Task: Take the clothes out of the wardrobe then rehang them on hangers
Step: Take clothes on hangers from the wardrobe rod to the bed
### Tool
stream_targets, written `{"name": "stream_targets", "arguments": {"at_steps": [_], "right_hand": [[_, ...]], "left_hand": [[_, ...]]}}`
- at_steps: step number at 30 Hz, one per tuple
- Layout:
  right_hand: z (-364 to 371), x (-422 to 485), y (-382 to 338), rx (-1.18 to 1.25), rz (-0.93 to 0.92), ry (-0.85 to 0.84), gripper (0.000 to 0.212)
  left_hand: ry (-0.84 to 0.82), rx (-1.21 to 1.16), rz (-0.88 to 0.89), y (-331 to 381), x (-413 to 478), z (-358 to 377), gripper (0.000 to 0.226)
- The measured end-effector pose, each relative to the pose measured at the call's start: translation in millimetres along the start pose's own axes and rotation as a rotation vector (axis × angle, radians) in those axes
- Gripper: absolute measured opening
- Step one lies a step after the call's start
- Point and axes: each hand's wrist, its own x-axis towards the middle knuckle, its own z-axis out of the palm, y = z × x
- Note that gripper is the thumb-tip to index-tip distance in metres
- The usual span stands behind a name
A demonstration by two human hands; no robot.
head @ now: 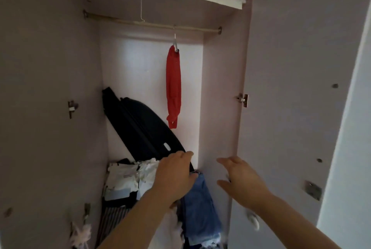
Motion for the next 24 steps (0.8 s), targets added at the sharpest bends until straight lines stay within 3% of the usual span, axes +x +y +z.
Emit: {"name": "stream_targets", "arguments": {"at_steps": [9, 24], "right_hand": [[8, 201, -8, 0.027, -0.135, 0.104, 0.059], [-88, 505, -14, 0.068, -0.457, 0.618, 0.046]], "left_hand": [[0.148, 0.002, -0.019, -102, 166, 9, 0.058], [0.529, -0.383, -0.159, -184, 435, -48, 0.058]]}}
